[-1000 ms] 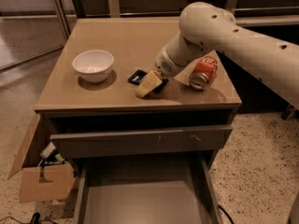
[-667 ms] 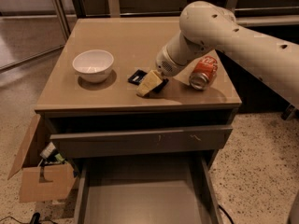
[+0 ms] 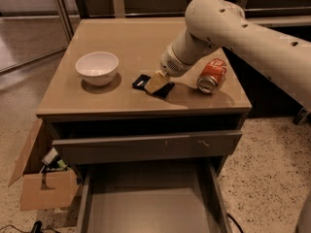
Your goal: Place rxbar blueberry into middle drawer
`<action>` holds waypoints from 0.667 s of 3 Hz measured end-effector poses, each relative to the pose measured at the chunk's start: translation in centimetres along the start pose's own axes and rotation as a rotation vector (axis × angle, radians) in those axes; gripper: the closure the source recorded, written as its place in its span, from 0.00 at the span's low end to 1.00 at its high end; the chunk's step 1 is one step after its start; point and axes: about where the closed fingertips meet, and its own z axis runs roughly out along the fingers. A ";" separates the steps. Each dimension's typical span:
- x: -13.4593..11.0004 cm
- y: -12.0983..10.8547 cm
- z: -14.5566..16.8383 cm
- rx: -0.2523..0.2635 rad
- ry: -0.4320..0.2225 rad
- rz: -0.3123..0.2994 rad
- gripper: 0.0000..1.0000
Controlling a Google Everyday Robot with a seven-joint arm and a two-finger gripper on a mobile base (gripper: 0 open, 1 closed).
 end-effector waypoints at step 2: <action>1.3 2.6 -7.7 0.113 -0.061 -0.036 1.00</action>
Offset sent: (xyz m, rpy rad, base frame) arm -0.0988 -0.0729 0.1090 0.0102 -0.2535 -0.0779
